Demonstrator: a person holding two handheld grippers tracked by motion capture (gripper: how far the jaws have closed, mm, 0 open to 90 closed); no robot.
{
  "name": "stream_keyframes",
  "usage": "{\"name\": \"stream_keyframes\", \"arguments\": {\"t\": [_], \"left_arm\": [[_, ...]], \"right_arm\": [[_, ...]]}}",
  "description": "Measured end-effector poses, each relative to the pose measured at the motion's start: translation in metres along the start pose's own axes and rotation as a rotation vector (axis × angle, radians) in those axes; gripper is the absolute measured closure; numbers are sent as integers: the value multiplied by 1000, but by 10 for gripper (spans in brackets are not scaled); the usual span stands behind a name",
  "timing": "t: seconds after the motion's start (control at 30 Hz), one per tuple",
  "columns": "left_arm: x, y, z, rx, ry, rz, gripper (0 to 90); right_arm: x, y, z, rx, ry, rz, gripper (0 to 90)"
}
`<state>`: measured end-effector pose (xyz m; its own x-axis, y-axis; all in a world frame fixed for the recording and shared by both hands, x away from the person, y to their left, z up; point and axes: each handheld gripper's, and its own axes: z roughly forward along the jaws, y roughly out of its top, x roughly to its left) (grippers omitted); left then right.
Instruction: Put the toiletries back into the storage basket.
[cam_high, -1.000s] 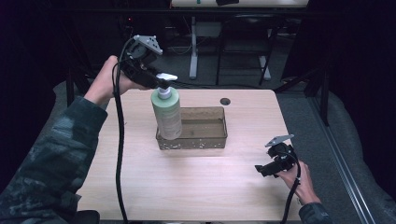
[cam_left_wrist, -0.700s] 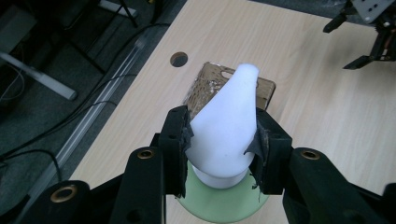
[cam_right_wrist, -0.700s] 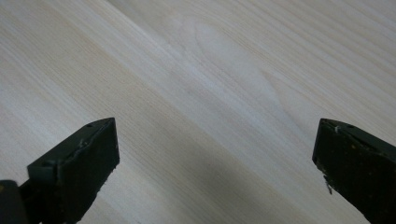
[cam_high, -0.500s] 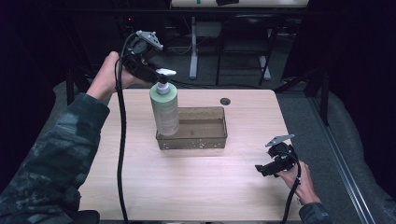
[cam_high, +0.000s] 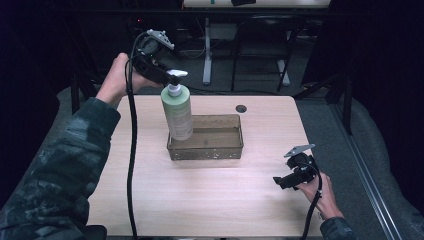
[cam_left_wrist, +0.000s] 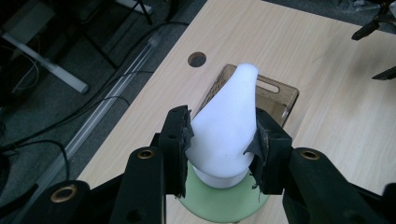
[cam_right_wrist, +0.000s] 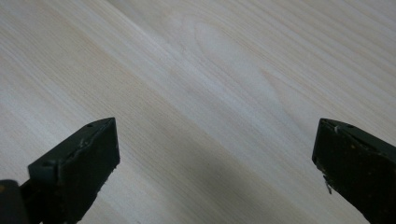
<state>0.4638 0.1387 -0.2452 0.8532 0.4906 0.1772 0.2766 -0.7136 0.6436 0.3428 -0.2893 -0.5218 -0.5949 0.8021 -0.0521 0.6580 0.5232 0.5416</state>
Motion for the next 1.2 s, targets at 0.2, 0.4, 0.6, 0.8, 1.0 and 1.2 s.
{"name": "stream_keyframes", "arguments": {"t": [0.2,0.4,0.6,0.8,1.0,1.2], "left_arm": [[5,1,3,1,7,-11,621],[8,1,7,6,21,-23,621],[11,0,9,3,22,-36,621],[12,0,12,-6,28,-41,621],[14,-1,15,-4,30,-48,622],[14,-1,18,-6,30,-48,622]], "right_arm": [[0,0,0,-4,3,8,4],[-1,-1,-1,-2,-2,10,4],[-1,-1,-2,-8,-4,6,6],[-2,-1,-2,-7,-3,5,7],[-2,-1,-2,-8,-3,4,7],[-1,-1,-2,-10,4,18,7]]}}
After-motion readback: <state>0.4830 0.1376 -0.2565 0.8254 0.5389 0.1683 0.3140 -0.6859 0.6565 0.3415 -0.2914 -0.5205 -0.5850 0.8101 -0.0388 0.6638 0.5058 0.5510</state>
